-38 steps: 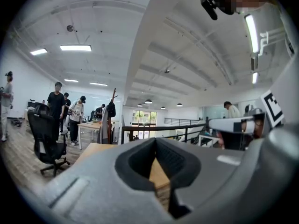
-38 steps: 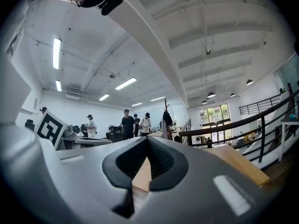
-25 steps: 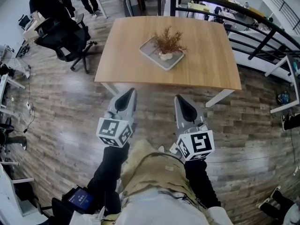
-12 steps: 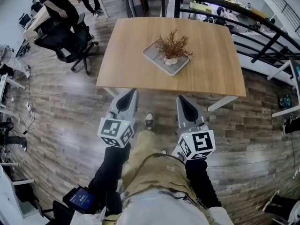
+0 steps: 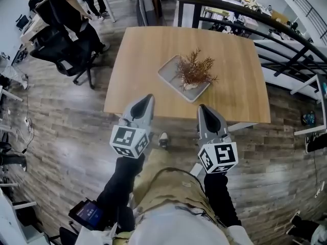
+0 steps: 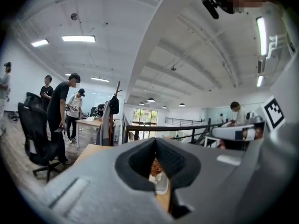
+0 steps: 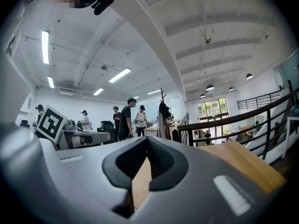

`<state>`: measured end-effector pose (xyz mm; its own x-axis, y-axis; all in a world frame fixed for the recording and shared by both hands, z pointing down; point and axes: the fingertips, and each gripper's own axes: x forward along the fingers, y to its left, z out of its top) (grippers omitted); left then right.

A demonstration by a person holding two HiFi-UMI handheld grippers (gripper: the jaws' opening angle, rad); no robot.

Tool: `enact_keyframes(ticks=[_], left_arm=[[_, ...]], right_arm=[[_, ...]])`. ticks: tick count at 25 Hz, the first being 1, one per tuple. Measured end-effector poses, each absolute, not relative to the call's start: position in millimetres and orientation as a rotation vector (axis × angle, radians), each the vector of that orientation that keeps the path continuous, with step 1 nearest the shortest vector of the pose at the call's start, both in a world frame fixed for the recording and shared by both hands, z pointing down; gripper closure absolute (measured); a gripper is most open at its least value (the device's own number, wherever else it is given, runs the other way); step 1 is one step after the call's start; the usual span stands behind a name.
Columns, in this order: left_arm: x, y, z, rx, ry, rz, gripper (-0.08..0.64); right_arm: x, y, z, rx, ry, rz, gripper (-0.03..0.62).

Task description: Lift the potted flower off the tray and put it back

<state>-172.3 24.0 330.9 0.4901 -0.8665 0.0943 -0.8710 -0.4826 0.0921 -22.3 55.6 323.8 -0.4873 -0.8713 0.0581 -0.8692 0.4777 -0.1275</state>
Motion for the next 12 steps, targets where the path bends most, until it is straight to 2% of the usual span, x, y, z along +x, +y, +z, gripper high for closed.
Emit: enact_keyframes(ticks=[12], left_arm=[[-192.1,-93.9,326.8,2.620,-1.457,0.075,0.558]], right_arm=[[-38.6,-61.4,317.5,-1.662,2.628,-0.230,0.588]])
